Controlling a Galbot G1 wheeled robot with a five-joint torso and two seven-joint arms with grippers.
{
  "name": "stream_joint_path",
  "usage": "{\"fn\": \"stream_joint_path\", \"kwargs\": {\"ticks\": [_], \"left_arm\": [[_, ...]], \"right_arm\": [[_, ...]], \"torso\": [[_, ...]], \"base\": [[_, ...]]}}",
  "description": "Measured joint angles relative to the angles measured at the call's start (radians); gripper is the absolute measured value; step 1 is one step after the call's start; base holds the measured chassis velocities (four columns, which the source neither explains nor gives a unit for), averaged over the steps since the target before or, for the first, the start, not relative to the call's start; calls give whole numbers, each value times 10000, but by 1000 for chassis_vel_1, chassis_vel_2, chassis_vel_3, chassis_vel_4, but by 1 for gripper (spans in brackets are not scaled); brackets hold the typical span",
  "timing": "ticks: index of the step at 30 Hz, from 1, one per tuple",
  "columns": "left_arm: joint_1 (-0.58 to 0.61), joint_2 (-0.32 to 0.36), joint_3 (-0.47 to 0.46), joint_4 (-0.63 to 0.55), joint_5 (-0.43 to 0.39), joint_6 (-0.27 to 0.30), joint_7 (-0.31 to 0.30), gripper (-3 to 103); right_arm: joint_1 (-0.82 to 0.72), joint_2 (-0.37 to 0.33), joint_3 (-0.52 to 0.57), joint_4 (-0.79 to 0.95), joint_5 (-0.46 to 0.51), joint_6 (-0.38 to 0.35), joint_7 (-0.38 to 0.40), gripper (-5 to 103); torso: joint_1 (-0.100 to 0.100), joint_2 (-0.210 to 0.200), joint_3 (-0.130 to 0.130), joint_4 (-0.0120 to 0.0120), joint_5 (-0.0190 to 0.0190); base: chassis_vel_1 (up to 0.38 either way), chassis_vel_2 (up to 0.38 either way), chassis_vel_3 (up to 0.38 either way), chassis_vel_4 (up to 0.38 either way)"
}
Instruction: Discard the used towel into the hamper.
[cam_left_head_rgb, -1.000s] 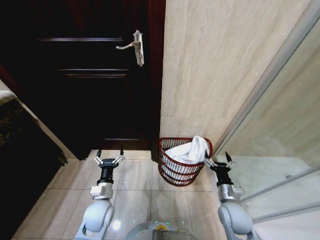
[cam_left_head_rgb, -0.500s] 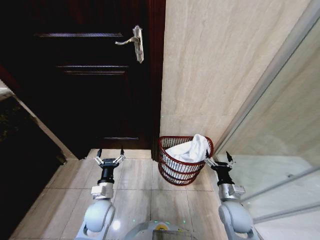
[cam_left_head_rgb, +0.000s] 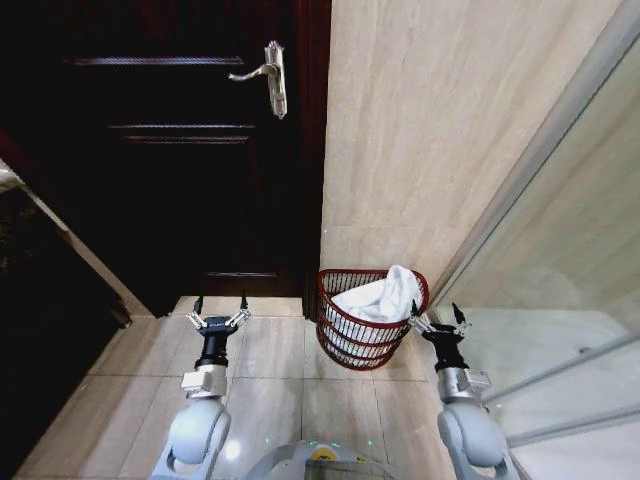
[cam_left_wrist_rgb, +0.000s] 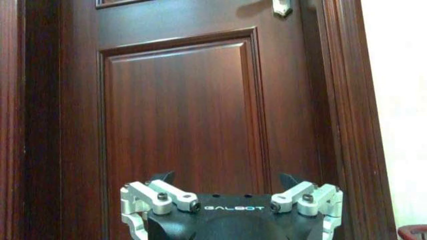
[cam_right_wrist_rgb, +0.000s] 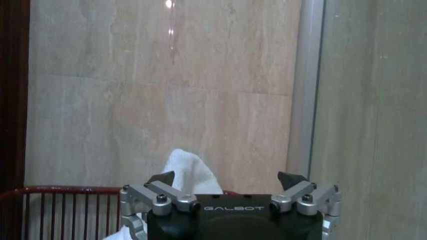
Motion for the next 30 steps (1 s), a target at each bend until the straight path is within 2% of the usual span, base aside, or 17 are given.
{"fn": "stream_joint_path", "kwargs": {"ticks": [5, 9, 10, 12, 30], "left_arm": [[-32, -49, 36, 42, 120, -23, -33, 100], [-144, -161, 77, 284, 551, -599, -181, 100], [-144, -161, 77, 284, 551, -599, -181, 100], [-244, -205, 231, 386, 550, -847, -508, 100], [-267, -376, 552, 391, 600, -854, -549, 100]], "right_arm": [[-60, -1, 6, 8, 141, 21, 18, 100], [-117, -52, 6, 36, 287, 21, 31, 100], [-117, -52, 6, 36, 287, 21, 31, 100], [-124, -65, 5, 36, 342, 1, 62, 100], [-147, -218, -5, -46, 556, -22, 101, 100]], "torso": [[-25, -103, -79, 0, 0], [-56, -231, -174, 1, 1], [-56, -231, -174, 1, 1], [-69, -254, -185, 0, 0], [-67, -221, -155, 0, 0]], "base": [[0, 0, 0, 0], [0, 0, 0, 0], [0, 0, 0, 0], [0, 0, 0, 0], [0, 0, 0, 0]]}}
